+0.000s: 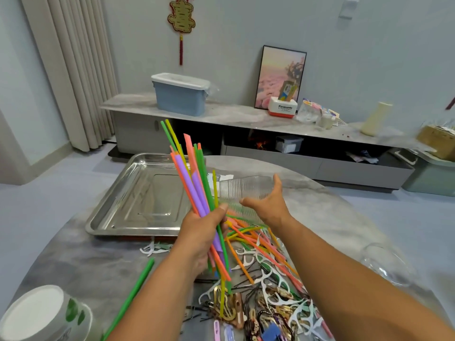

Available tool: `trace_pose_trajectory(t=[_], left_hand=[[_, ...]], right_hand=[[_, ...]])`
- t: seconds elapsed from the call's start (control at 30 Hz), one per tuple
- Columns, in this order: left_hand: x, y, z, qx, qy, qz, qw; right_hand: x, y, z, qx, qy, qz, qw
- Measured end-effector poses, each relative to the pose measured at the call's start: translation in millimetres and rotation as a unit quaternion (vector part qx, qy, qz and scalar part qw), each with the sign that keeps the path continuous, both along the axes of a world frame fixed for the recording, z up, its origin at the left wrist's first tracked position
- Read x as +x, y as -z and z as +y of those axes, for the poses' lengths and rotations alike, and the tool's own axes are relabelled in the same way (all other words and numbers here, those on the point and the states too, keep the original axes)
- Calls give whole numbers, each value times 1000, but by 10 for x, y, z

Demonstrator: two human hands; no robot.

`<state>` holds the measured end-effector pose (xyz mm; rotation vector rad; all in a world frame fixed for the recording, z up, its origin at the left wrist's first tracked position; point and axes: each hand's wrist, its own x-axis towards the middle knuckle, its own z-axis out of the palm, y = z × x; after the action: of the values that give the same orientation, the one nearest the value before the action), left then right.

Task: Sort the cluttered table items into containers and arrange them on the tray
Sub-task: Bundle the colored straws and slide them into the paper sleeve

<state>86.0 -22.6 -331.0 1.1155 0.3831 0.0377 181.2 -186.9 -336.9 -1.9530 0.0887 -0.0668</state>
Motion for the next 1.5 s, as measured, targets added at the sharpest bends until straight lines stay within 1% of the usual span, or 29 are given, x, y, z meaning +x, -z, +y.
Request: trace_pose_trajectory(t=[0.13, 0.23, 0.33, 0.43, 0.53, 0.67, 0.73, 0.77, 0.83, 0.87, 0.9, 0.93, 0.97, 1.0, 1.07, 1.13, 1.23, 1.3, 1.37, 1.5], left_hand=[[43, 50, 108, 9, -29, 8, 1000], [23, 54, 82, -1, -25, 18, 1000], [-15, 47, 25, -19, -6, 46, 999], [-18, 48, 13, -26, 12, 56, 998], [-19, 43, 2, -45, 34, 66, 996], [-26, 61, -10, -69, 55, 92, 992], [-37, 96, -12, -83, 53, 107, 989], [-41, 110, -9, -84, 48, 112, 989], [-35, 130, 13, -77, 32, 118, 990], [-26, 147, 38, -73, 18, 118, 990], [-15, 157, 63, -69, 4, 119, 991], [-5, 176, 92, -64, -9, 121, 991], [-3, 189, 119, -58, -19, 124, 990], [-3, 201, 140, -51, -25, 128, 990], [-10, 219, 170, -42, -30, 135, 989], [-17, 230, 171, -31, -32, 140, 989], [-13, 247, 162, -17, -31, 144, 989], [-5, 238, 141, -16, -26, 145, 989], [2, 220, 112, -19, -26, 144, 989], [8, 251, 66, -10, -23, 145, 989]], right_hand=[[-26, -43, -218, 13, 62, -42, 997], [-101, -86, -509, 0, 160, -62, 985], [-200, -79, -764, -33, 248, -36, 968], [-290, -2, -935, -58, 282, -8, 958], [-352, 102, -997, -77, 290, -4, 954], [-393, 175, -948, -85, 278, -27, 957], [-413, 159, -907, -118, 282, -36, 952], [-423, 139, -879, -158, 285, -52, 944], [-428, 75, -793, -230, 276, -132, 924], [-413, 46, -721, -245, 255, -182, 918], [-391, 17, -644, -245, 217, -223, 918], [-358, 5, -548, -238, 163, -244, 926], [-328, 1, -445, -234, 105, -241, 936], [-297, 13, -340, -233, 52, -216, 947], [-218, 67, -130, -230, -15, -115, 966], [-100, 101, 20, -227, -37, -3, 973], [82, 153, 171, -271, -44, 103, 956], [177, 167, 242, -331, -28, 123, 935], [258, 182, 283, -383, -3, 116, 917], [327, 226, 315, -419, 6, 132, 898]])
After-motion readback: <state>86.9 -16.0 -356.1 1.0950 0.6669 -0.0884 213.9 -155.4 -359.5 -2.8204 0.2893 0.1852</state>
